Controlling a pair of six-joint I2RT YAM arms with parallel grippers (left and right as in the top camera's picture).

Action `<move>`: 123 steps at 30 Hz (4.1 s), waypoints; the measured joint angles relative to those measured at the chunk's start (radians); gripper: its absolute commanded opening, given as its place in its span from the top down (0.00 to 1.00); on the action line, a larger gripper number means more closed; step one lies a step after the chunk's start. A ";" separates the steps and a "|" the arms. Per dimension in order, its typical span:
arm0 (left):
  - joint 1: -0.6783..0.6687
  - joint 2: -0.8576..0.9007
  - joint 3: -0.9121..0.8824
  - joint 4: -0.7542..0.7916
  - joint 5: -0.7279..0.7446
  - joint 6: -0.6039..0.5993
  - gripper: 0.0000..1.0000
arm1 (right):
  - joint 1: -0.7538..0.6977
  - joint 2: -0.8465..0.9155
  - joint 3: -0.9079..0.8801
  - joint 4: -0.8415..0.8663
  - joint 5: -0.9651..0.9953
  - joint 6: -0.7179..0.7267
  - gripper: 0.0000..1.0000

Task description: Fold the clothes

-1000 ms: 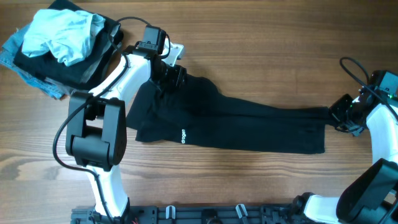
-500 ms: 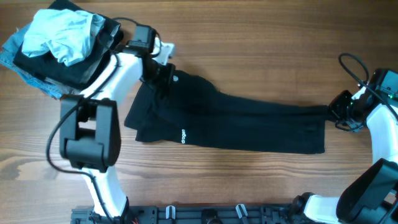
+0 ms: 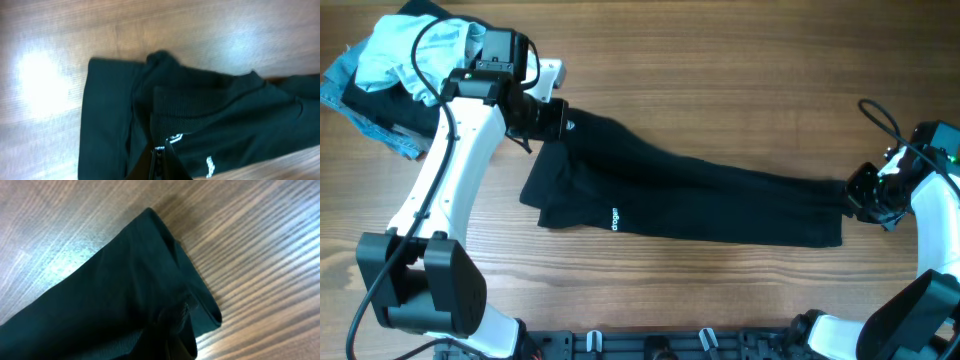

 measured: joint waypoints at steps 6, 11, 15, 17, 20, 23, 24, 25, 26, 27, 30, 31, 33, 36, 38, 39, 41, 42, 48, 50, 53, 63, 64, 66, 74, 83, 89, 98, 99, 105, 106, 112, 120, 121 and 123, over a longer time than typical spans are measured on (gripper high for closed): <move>-0.007 -0.003 -0.092 -0.089 -0.019 0.000 0.96 | 0.000 0.000 0.000 0.018 0.016 0.000 0.95; -0.027 -0.003 -0.232 -0.081 -0.026 0.000 0.88 | 0.000 0.000 0.000 0.039 0.016 0.000 0.90; -0.028 -0.003 -0.265 -0.077 -0.029 -0.007 0.50 | 0.000 0.000 0.000 0.022 0.033 0.011 0.27; -0.028 -0.003 -0.265 -0.079 -0.029 -0.009 0.48 | 0.000 0.000 0.000 0.020 0.063 0.011 0.24; -0.028 -0.003 -0.266 -0.093 -0.029 -0.007 0.53 | 0.000 0.000 0.000 0.023 0.087 0.011 0.22; -0.028 -0.003 -0.266 -0.100 -0.029 -0.004 0.65 | 0.000 0.000 0.000 0.045 0.086 0.011 0.18; -0.028 -0.003 -0.266 -0.100 -0.027 -0.010 0.63 | 0.000 0.002 -0.001 0.057 0.081 0.008 0.17; -0.028 -0.003 -0.266 -0.100 -0.025 -0.007 0.59 | -0.001 0.010 -0.002 0.072 0.074 0.006 0.15; -0.028 -0.003 -0.266 -0.099 -0.024 -0.007 0.58 | -0.002 0.030 -0.003 0.085 0.063 0.001 0.12; -0.028 -0.003 -0.266 -0.098 -0.020 -0.007 0.57 | -0.003 0.059 -0.005 0.089 0.051 -0.005 0.11; -0.029 -0.003 -0.266 -0.069 -0.017 -0.009 0.75 | -0.004 0.180 -0.012 0.091 0.009 -0.020 0.11; -0.029 -0.003 -0.266 -0.042 -0.016 -0.010 0.83 | -0.004 0.211 -0.013 0.092 0.003 -0.020 0.11; -0.029 -0.003 -0.267 0.000 -0.013 -0.018 0.91 | -0.004 0.288 -0.014 0.091 -0.006 -0.024 0.27; -0.030 -0.003 -0.270 0.038 -0.013 -0.042 0.93 | -0.009 0.314 -0.006 0.068 -0.051 -0.062 0.85; -0.030 -0.003 -0.272 0.055 -0.013 -0.048 0.93 | -0.011 0.326 -0.010 0.070 -0.114 -0.085 0.96; -0.030 -0.003 -0.272 0.061 -0.013 -0.052 0.93 | -0.011 0.330 -0.010 0.071 -0.140 -0.091 0.96; -0.030 -0.003 -0.272 0.067 -0.013 -0.053 0.94 | -0.026 0.330 -0.008 0.064 -0.150 -0.095 0.96; -0.030 -0.003 -0.272 0.067 -0.013 -0.053 0.93 | -0.036 0.330 0.002 0.044 -0.140 -0.090 0.96; -0.029 -0.003 -0.272 0.084 -0.013 -0.058 0.77 | -0.205 0.253 0.228 -0.064 -0.088 -0.097 0.96; -0.030 -0.003 -0.272 0.099 -0.013 -0.059 0.72 | -0.216 0.206 0.263 -0.085 -0.094 -0.111 0.95; -0.029 -0.003 -0.272 0.119 -0.013 -0.060 0.68 | -0.163 0.175 0.275 -0.105 -0.115 -0.124 0.96; -0.030 -0.003 -0.231 0.119 -0.013 -0.061 0.42 | 0.456 0.180 0.256 -0.058 -0.130 -0.065 0.92; -0.029 -0.003 -0.231 0.118 -0.013 -0.060 0.42 | 0.509 0.183 0.251 -0.058 -0.124 -0.041 0.89; -0.030 -0.003 -0.231 0.115 -0.013 -0.060 0.41 | 0.608 0.199 0.235 -0.058 -0.095 0.014 0.55; -0.029 -0.003 -0.231 0.096 -0.013 -0.060 0.33 | 0.653 0.225 0.223 -0.020 -0.052 0.071 0.52; -0.029 -0.003 -0.231 0.085 0.056 -0.060 0.25 | 0.578 0.204 0.203 0.018 -0.042 0.017 0.96; -0.029 -0.003 -0.231 0.085 0.070 -0.060 0.23 | 0.699 0.297 0.064 0.037 -0.272 -0.185 0.96; -0.032 0.000 -0.231 0.086 0.132 -0.060 0.11 | 0.668 0.018 0.059 0.063 -0.160 -0.173 0.95; -0.037 0.009 -0.230 0.096 0.154 -0.060 0.09 | 0.638 -0.007 0.059 0.074 -0.144 -0.138 0.95; -0.110 0.175 -0.231 0.174 0.320 -0.060 0.01 | 0.576 -0.015 0.059 0.069 -0.112 -0.063 0.95; -0.123 0.200 -0.231 0.175 0.337 -0.060 0.01 | 0.576 -0.015 0.059 0.067 -0.112 -0.059 0.95; -0.193 0.261 -0.225 0.198 0.404 -0.060 0.15 | 0.576 -0.015 0.059 0.062 -0.111 -0.052 0.95; -0.330 0.313 -0.218 0.241 0.405 -0.057 0.96 | 0.576 -0.015 0.059 0.062 -0.111 -0.052 0.95; -0.334 0.317 -0.219 0.230 0.403 -0.060 0.96 | 0.576 -0.015 0.059 0.062 -0.111 -0.052 0.95; -0.323 0.318 -0.217 0.172 0.401 -0.056 0.96 | 0.576 -0.015 0.059 0.062 -0.111 -0.052 0.95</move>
